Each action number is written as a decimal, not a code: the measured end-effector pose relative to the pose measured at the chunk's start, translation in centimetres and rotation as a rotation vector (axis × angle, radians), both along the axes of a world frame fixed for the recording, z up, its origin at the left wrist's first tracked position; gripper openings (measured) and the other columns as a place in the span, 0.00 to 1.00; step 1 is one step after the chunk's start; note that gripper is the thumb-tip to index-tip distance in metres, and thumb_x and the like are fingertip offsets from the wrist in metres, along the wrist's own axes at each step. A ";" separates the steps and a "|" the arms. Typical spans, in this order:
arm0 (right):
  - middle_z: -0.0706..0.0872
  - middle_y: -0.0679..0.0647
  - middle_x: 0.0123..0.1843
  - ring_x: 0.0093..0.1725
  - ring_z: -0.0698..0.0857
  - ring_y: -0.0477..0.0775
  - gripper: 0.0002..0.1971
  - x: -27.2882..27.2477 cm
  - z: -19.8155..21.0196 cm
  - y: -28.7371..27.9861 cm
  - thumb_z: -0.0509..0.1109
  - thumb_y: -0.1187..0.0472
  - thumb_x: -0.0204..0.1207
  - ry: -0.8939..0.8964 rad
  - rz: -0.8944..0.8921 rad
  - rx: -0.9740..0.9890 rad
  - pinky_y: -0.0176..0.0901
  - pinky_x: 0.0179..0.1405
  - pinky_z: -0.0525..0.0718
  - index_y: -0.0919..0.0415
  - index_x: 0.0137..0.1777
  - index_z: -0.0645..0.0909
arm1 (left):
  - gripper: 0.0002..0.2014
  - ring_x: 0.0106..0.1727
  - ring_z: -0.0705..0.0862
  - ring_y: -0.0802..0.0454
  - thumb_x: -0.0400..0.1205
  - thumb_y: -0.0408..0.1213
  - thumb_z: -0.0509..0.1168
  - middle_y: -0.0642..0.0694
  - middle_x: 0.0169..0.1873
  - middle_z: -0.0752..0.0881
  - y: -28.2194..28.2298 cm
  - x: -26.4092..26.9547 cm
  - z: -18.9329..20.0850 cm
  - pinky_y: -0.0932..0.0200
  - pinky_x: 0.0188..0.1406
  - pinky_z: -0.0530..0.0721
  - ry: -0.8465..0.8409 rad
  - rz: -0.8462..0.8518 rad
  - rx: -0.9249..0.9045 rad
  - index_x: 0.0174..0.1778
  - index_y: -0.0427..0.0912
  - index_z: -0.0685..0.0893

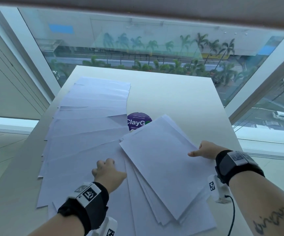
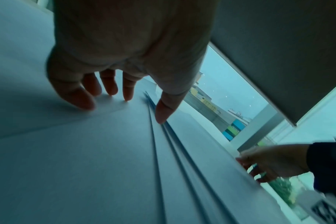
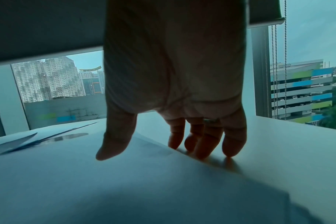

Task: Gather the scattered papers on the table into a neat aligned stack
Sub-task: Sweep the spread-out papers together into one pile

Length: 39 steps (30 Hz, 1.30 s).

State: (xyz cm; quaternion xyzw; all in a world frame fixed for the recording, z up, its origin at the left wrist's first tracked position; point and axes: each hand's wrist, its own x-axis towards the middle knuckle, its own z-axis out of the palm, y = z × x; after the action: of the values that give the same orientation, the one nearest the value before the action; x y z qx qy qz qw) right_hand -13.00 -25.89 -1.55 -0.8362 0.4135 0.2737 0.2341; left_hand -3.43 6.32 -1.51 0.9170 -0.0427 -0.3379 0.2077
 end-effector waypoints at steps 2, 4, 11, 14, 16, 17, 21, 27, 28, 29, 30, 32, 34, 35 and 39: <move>0.60 0.50 0.24 0.23 0.58 0.49 0.31 -0.8 0.3 1.1 0.72 0.38 0.68 0.002 0.041 -0.005 0.40 0.24 0.54 0.55 0.24 0.55 | 0.25 0.55 0.61 0.45 0.75 0.42 0.63 0.41 0.67 0.64 0.1 0.0 0.1 0.55 0.49 0.70 0.031 0.002 -0.033 0.68 0.44 0.68; 0.60 0.50 0.25 0.23 0.58 0.50 0.29 -1.4 0.4 1.5 0.72 0.41 0.70 -0.047 0.001 0.023 0.40 0.25 0.54 0.55 0.25 0.57 | 0.22 0.59 0.67 0.44 0.74 0.41 0.64 0.41 0.68 0.65 0.3 0.2 0.2 0.54 0.52 0.74 0.065 -0.002 -0.079 0.64 0.45 0.70; 0.60 0.53 0.29 0.26 0.58 0.50 0.19 -3.8 0.7 3.8 0.69 0.51 0.76 -0.127 -0.250 0.334 0.38 0.26 0.59 0.55 0.35 0.62 | 0.31 0.58 0.76 0.45 0.74 0.41 0.67 0.37 0.61 0.76 2.0 0.3 0.6 0.55 0.52 0.73 0.149 0.054 -0.308 0.73 0.40 0.67; 0.66 0.53 0.30 0.27 0.64 0.51 0.19 -4.6 0.6 4.8 0.70 0.50 0.75 -0.160 -0.250 0.197 0.38 0.26 0.61 0.57 0.34 0.65 | 0.28 0.64 0.77 0.43 0.77 0.38 0.66 0.39 0.64 0.76 2.7 0.4 0.4 0.55 0.56 0.73 0.186 0.059 -0.302 0.73 0.39 0.67; 0.61 0.52 0.27 0.24 0.60 0.51 0.22 -4.9 0.6 5.7 0.70 0.51 0.75 -0.166 -0.245 0.196 0.39 0.24 0.58 0.56 0.30 0.60 | 0.14 0.49 0.78 0.48 0.78 0.36 0.66 0.43 0.50 0.77 3.0 0.2 0.5 0.57 0.48 0.71 0.239 0.007 -0.308 0.59 0.40 0.75; 0.58 0.52 0.27 0.23 0.57 0.51 0.23 -4.9 0.4 6.3 0.69 0.51 0.76 -0.164 -0.254 0.250 0.40 0.23 0.57 0.56 0.30 0.59 | 0.07 0.37 0.73 0.50 0.78 0.36 0.66 0.43 0.40 0.74 3.0 0.0 0.7 0.58 0.40 0.69 0.254 -0.011 -0.312 0.48 0.41 0.74; 0.58 0.50 0.28 0.23 0.57 0.50 0.20 -5.7 0.7 8.1 0.69 0.53 0.76 -0.208 -0.365 0.341 0.39 0.20 0.57 0.57 0.33 0.61 | 0.09 0.27 0.66 0.54 0.79 0.38 0.65 0.49 0.30 0.68 3.0 -0.9 1.0 0.64 0.24 0.63 0.287 -0.023 -0.320 0.45 0.43 0.70; 0.63 0.51 0.30 0.27 0.63 0.50 0.18 -7.5 0.3 11.4 0.68 0.53 0.76 -0.241 -0.436 0.273 0.39 0.28 0.67 0.57 0.33 0.61 | 0.35 0.79 0.66 0.41 0.79 0.40 0.66 0.39 0.80 0.63 3.6 -1.2 0.6 0.51 0.70 0.68 0.282 -0.030 -0.361 0.80 0.38 0.57; 0.63 0.51 0.29 0.26 0.64 0.50 0.18 -7.8 0.3 12.1 0.67 0.53 0.77 -0.230 -0.440 0.312 0.38 0.26 0.68 0.57 0.34 0.62 | 0.37 0.79 0.65 0.41 0.78 0.40 0.66 0.38 0.80 0.63 3.7 -1.3 0.6 0.49 0.74 0.67 0.289 -0.034 -0.367 0.80 0.37 0.57; 0.64 0.50 0.28 0.25 0.65 0.49 0.18 -8.1 0.2 12.5 0.67 0.53 0.77 -0.225 -0.456 0.345 0.36 0.23 0.69 0.57 0.33 0.62 | 0.38 0.79 0.65 0.40 0.78 0.40 0.66 0.38 0.80 0.64 3.9 -1.3 0.6 0.47 0.76 0.66 0.288 -0.037 -0.370 0.80 0.36 0.57; 0.65 0.49 0.27 0.24 0.65 0.48 0.18 -8.3 0.1 12.7 0.68 0.53 0.77 -0.233 -0.478 0.365 0.36 0.21 0.67 0.57 0.32 0.62 | 0.38 0.79 0.64 0.40 0.78 0.40 0.66 0.38 0.79 0.64 4.0 -1.4 0.6 0.46 0.77 0.66 0.281 -0.043 -0.370 0.80 0.36 0.56; 0.63 0.48 0.24 0.21 0.62 0.48 0.21 -8.8 -0.1 13.0 0.68 0.55 0.75 -0.284 -0.520 0.283 0.38 0.20 0.61 0.56 0.29 0.60 | 0.38 0.80 0.62 0.40 0.78 0.39 0.65 0.37 0.80 0.62 4.1 -1.5 0.8 0.46 0.77 0.64 0.262 -0.056 -0.367 0.81 0.36 0.54; 0.63 0.50 0.27 0.24 0.63 0.49 0.21 -9.2 -0.2 13.4 0.67 0.56 0.74 -0.307 -0.557 0.141 0.40 0.23 0.60 0.55 0.27 0.59 | 0.37 0.80 0.62 0.42 0.79 0.37 0.65 0.38 0.80 0.62 4.2 -1.6 0.7 0.48 0.76 0.64 0.250 -0.054 -0.388 0.81 0.36 0.54; 0.63 0.50 0.28 0.26 0.63 0.50 0.20 -9.3 -0.2 13.9 0.67 0.56 0.74 -0.316 -0.572 0.138 0.40 0.24 0.61 0.56 0.27 0.60 | 0.36 0.80 0.63 0.42 0.79 0.35 0.64 0.39 0.79 0.64 4.2 -1.7 0.6 0.49 0.74 0.65 0.247 -0.047 -0.396 0.81 0.36 0.55; 0.68 0.53 0.31 0.30 0.70 0.53 0.16 -9.3 -0.4 16.0 0.68 0.57 0.75 -0.324 -0.622 0.381 0.41 0.33 0.73 0.59 0.32 0.65 | 0.34 0.69 0.72 0.41 0.79 0.32 0.64 0.39 0.69 0.72 4.3 -1.7 0.5 0.52 0.63 0.71 0.248 -0.030 -0.391 0.80 0.38 0.56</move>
State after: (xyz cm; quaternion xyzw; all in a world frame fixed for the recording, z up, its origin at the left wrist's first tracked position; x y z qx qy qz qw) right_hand -22.29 -9.92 -2.00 -0.6451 0.5466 0.1259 0.5188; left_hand -5.17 10.64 -0.96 0.8101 -0.0953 -0.4364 0.3798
